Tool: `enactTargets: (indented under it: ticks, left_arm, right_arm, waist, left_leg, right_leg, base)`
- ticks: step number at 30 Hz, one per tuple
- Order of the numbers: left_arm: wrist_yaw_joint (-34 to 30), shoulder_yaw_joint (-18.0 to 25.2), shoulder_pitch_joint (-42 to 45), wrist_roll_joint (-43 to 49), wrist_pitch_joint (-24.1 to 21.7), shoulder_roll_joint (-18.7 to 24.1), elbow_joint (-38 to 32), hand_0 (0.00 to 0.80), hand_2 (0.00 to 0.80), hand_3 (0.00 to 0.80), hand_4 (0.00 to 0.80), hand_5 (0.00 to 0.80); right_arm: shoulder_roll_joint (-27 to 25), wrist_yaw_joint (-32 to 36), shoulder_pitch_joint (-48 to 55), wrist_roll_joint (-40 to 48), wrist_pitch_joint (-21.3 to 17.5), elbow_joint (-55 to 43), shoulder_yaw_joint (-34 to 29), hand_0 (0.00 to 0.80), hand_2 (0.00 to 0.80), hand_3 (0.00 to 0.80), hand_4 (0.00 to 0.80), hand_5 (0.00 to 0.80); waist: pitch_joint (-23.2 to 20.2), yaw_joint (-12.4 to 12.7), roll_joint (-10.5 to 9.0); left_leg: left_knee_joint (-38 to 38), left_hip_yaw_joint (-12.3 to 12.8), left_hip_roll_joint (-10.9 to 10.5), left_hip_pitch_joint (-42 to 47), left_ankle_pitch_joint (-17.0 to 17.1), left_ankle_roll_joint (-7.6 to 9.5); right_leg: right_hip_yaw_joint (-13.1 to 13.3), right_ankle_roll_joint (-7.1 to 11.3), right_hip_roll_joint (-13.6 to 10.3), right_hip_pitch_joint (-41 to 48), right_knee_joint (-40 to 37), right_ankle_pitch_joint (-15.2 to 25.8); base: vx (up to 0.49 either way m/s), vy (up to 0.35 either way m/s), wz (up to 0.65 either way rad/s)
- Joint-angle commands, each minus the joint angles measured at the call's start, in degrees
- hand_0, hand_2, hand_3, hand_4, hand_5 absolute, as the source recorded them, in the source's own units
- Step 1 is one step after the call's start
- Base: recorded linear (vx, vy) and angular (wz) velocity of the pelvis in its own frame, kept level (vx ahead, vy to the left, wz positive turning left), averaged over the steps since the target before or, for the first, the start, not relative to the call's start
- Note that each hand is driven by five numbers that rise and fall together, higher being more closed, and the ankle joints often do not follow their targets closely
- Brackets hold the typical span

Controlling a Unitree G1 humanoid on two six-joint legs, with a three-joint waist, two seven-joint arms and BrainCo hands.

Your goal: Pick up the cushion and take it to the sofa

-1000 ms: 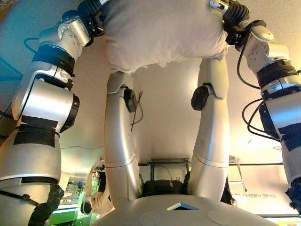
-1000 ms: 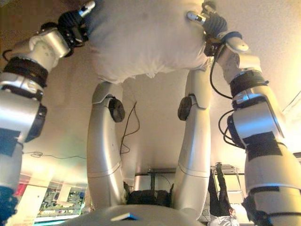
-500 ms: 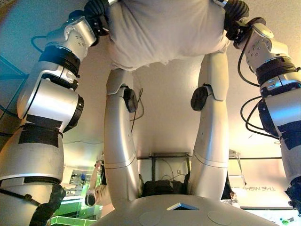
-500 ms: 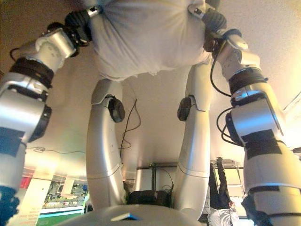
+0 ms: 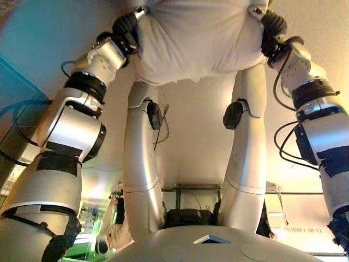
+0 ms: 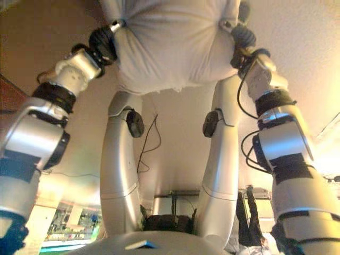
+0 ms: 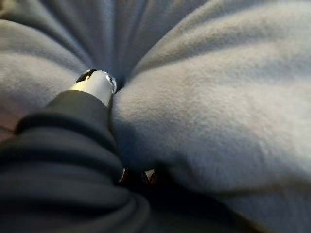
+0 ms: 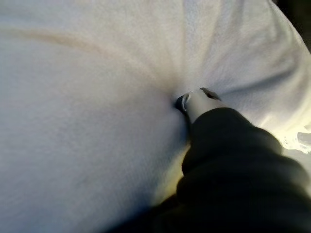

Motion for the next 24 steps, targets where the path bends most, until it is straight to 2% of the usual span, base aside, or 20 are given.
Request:
enactTargets:
  ticks: [1, 2, 7, 11, 12, 14, 18, 20, 22, 23, 24]
  left_arm:
    - [-5.80, 2.49, 9.33, 0.86, 3.37, -9.93, -5.09, 0.800, 0.800, 0.800, 0.800, 0.800]
    - [-5.84, 2.57, 10.59, 1.16, 3.29, -10.32, -5.07, 0.800, 0.800, 0.800, 0.800, 0.800]
    - [-6.49, 3.49, 18.65, 3.66, 2.06, -12.29, -6.76, 0.800, 0.800, 0.800, 0.800, 0.800]
    - [-6.45, 3.27, 25.21, 6.11, 0.48, -13.13, -10.92, 0.800, 0.800, 0.800, 0.800, 0.800]
    - [-5.52, 2.88, 27.40, 7.53, -0.91, -13.01, -13.49, 0.800, 0.800, 0.800, 0.800, 0.800]
    - [-3.69, 2.26, 31.68, 8.69, -1.01, -12.19, -18.48, 0.800, 0.800, 0.800, 0.800, 0.800]
    - [-1.00, 3.14, 38.64, 12.87, -0.65, -9.98, -27.39, 0.800, 0.800, 0.800, 0.800, 0.800]
    - [1.57, 3.57, 43.94, 13.86, 0.77, -7.46, -35.48, 0.800, 0.800, 0.800, 0.800, 0.800]
    - [2.34, 4.09, 47.16, 14.07, 1.09, -6.35, -40.24, 0.800, 0.800, 0.800, 0.800, 0.800]
    - [2.71, 4.44, 48.56, 14.22, 0.14, -5.79, -42.75, 0.800, 0.800, 0.800, 0.800, 0.800]
    - [3.01, 4.83, 49.79, 14.25, 0.14, -5.22, -44.94, 0.800, 0.800, 0.800, 0.800, 0.800]
  right_arm:
    - [7.97, 4.41, 5.01, 0.76, 0.00, -5.67, 1.41, 0.800, 0.800, 0.800, 0.800, 0.800]
    - [8.24, 4.40, 6.26, 0.63, -0.19, -5.92, 1.31, 0.800, 0.800, 0.800, 0.800, 0.800]
    - [9.65, 2.41, 15.39, -1.39, -1.71, -11.36, 0.41, 0.800, 0.800, 0.800, 0.800, 0.800]
    - [9.32, 0.57, 24.01, -2.59, -2.98, -18.74, 0.75, 0.800, 0.800, 0.800, 0.800, 0.800]
    - [8.79, 0.33, 27.05, -2.77, -4.40, -22.29, 1.23, 0.800, 0.800, 0.800, 0.800, 0.800]
    - [8.35, -3.08, 32.68, -3.17, -4.70, -30.16, 1.79, 0.800, 0.800, 0.800, 0.800, 0.800]
    - [7.53, -5.84, 41.66, -7.40, -5.00, -40.97, 0.82, 0.800, 0.800, 0.800, 0.800, 0.800]
    - [5.90, -6.56, 48.02, -8.64, -4.56, -46.83, -0.90, 0.800, 0.800, 0.800, 0.800, 0.800]
    - [5.64, -7.27, 51.42, -10.24, -5.04, -49.95, -1.81, 0.800, 0.800, 0.800, 0.800, 0.800]
    - [5.42, -7.28, 52.73, -11.23, -5.92, -51.60, -2.21, 0.800, 0.800, 0.800, 0.800, 0.800]
    - [5.31, -7.65, 53.86, -11.91, -6.19, -53.06, -2.55, 0.800, 0.800, 0.800, 0.800, 0.800]
  waist:
    - [0.58, -1.30, 0.04]
    - [0.58, -1.12, 0.02]
    - [0.58, -1.44, -0.71]
    - [0.58, -1.25, -1.83]
    - [0.58, -1.08, -2.25]
    - [0.58, -0.79, -2.81]
    - [0.54, -0.05, -3.49]
    - [-2.59, 0.68, -3.46]
    - [-4.81, 1.13, -3.42]
    - [-5.80, 1.15, -3.61]
    - [-6.68, 1.24, -3.62]
  left_leg:
    - [-13.06, -5.52, 1.94, 6.27, 9.59, -3.63]
    - [-12.93, -5.93, 2.11, 8.60, 7.90, -4.02]
    - [-13.92, -4.60, 2.54, 18.81, 7.77, -3.71]
    - [-15.77, -3.25, 2.42, 29.21, 8.02, -3.11]
    - [-16.18, -2.59, 2.11, 32.97, 7.99, -2.76]
    - [-16.79, -1.77, 1.25, 39.46, 7.79, -2.20]
    - [-17.94, -1.52, -0.10, 49.41, 6.69, -0.82]
    - [-19.17, -1.63, -0.94, 54.27, 6.22, 0.06]
    - [-20.46, -1.90, -1.50, 57.40, 5.95, 0.59]
    - [-21.42, -1.81, -1.96, 58.02, 7.38, 1.13]
    - [-21.96, -1.90, -2.11, 59.19, 7.33, 1.26]
  right_leg:
    - [1.66, 5.76, -2.08, 3.82, 5.46, -7.74]
    - [2.01, 6.24, -1.73, 5.93, 5.85, -9.26]
    - [1.40, 5.69, -1.69, 15.82, 3.92, -8.34]
    - [-0.44, 5.60, -2.46, 26.26, 2.01, -7.75]
    - [-1.41, 5.63, -2.72, 30.13, 1.51, -7.71]
    - [-2.74, 5.72, -2.78, 36.88, 0.83, -7.86]
    - [-4.40, 5.69, -3.27, 47.33, 0.55, -9.25]
    - [-5.19, 5.98, -3.51, 52.54, 0.34, -10.49]
    - [-5.51, 6.16, -3.58, 55.65, -0.10, -11.10]
    - [-5.76, 5.76, -3.73, 56.57, -0.97, -9.99]
    - [-5.84, 5.72, -3.61, 58.02, -1.47, -10.13]
  base:
    - [0.062, -0.059, -0.02]
    - [0.061, -0.081, -0.03]
    - [-0.013, -0.087, -0.02]
    - [-0.056, -0.112, -0.01]
    - [-0.068, -0.118, 0.01]
    - [-0.053, -0.126, 0.10]
    - [0.008, -0.092, 0.14]
    - [0.143, -0.052, 0.16]
    - [0.117, -0.001, 0.12]
    - [0.035, 0.012, 0.13]
    - [0.058, 0.005, 0.16]
